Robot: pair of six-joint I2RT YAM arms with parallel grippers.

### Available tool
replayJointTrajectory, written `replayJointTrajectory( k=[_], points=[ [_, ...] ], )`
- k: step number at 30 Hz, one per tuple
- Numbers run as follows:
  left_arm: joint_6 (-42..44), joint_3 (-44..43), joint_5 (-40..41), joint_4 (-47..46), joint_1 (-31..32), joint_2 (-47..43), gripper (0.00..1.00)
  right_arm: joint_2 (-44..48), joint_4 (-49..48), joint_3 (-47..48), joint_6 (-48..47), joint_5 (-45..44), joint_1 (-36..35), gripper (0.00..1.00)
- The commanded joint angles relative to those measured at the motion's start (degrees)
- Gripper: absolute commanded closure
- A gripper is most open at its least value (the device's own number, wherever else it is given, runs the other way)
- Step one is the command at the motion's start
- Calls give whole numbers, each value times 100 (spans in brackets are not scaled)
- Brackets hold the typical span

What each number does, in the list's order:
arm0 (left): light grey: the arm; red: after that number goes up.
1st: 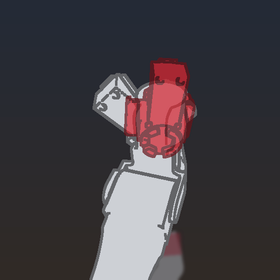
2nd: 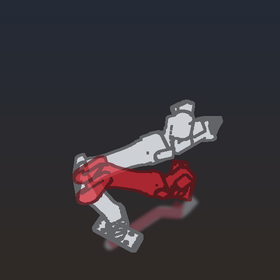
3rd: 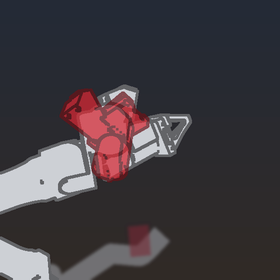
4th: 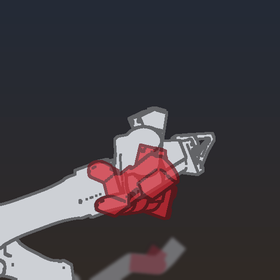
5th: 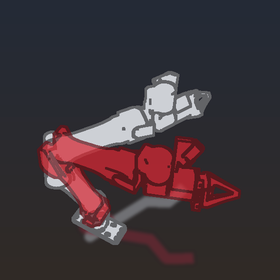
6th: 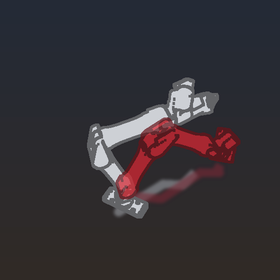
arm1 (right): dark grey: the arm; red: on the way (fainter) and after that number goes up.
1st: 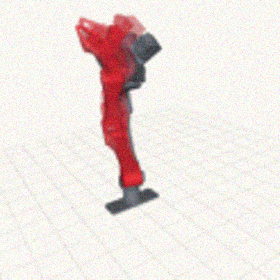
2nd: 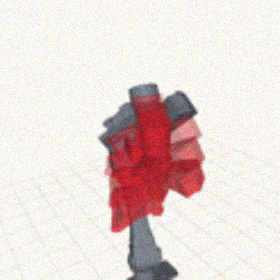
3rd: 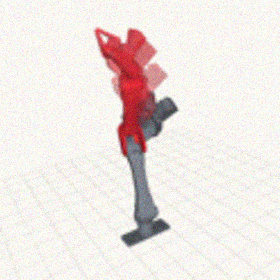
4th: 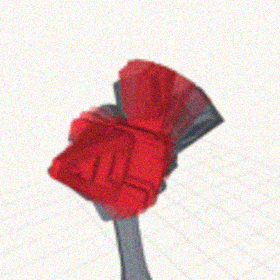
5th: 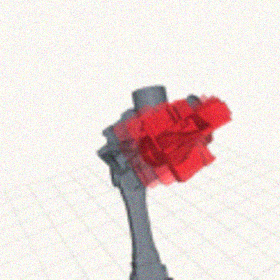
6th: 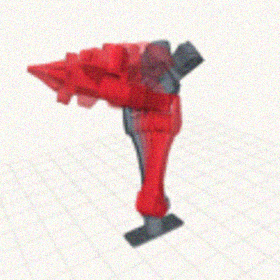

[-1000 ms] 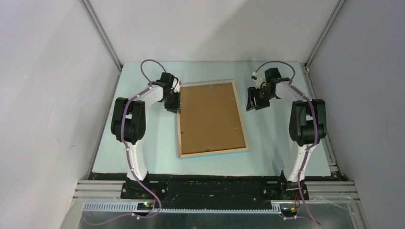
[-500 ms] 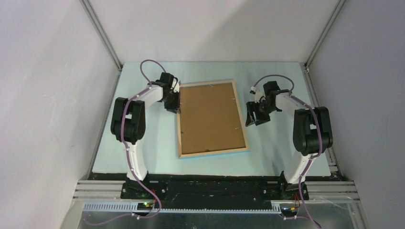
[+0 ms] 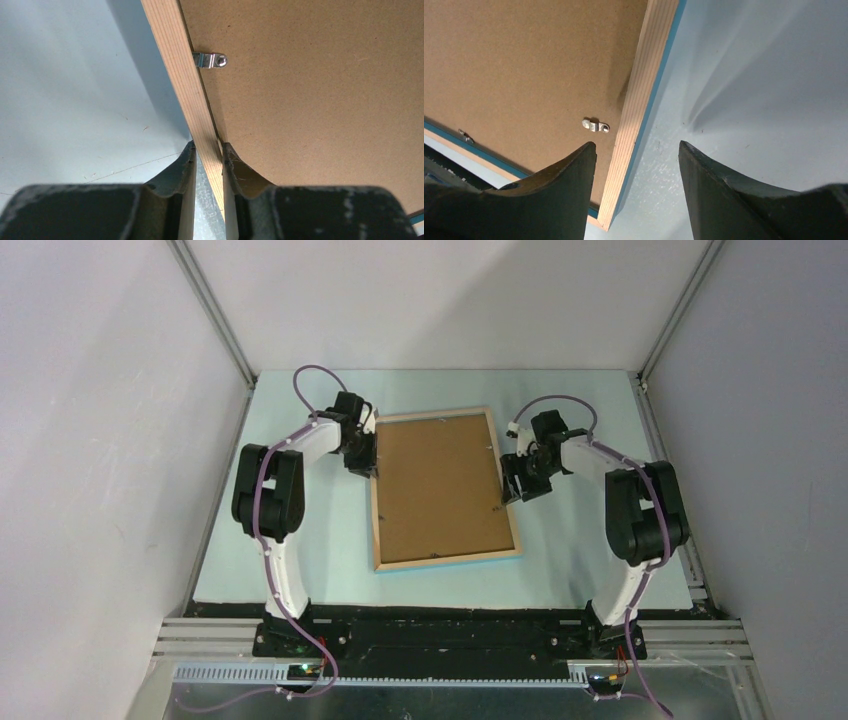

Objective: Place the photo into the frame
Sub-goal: Install the photo frame at the center of the board.

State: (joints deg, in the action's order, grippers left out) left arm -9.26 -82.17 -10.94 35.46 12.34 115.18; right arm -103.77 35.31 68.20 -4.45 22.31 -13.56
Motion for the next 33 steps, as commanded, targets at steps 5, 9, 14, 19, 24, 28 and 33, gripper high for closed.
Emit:
replayJointTrajectory(
  k=[5,9,14,19,24,28,33],
  points=[
    [16,-14,-188,44,-13,-17,100,-216,-224,327,164,-506,-388,35],
    [27,-11,-174,45,-8,-28,100,-387,-209,432,210,-601,-489,36],
    [38,-8,-157,48,-8,-37,100,-518,-209,500,233,-690,-567,38],
    [42,-9,-157,46,-13,-26,100,-584,-209,518,234,-803,-641,39],
    [42,-11,-168,43,-12,-34,100,-584,-196,512,160,-995,-725,40],
    [42,-3,-183,46,-14,-52,100,-571,-201,483,100,-1211,-792,40],
    [41,7,-191,40,-14,-71,100,-538,-225,395,-32,-1398,-922,41]
  ],
)
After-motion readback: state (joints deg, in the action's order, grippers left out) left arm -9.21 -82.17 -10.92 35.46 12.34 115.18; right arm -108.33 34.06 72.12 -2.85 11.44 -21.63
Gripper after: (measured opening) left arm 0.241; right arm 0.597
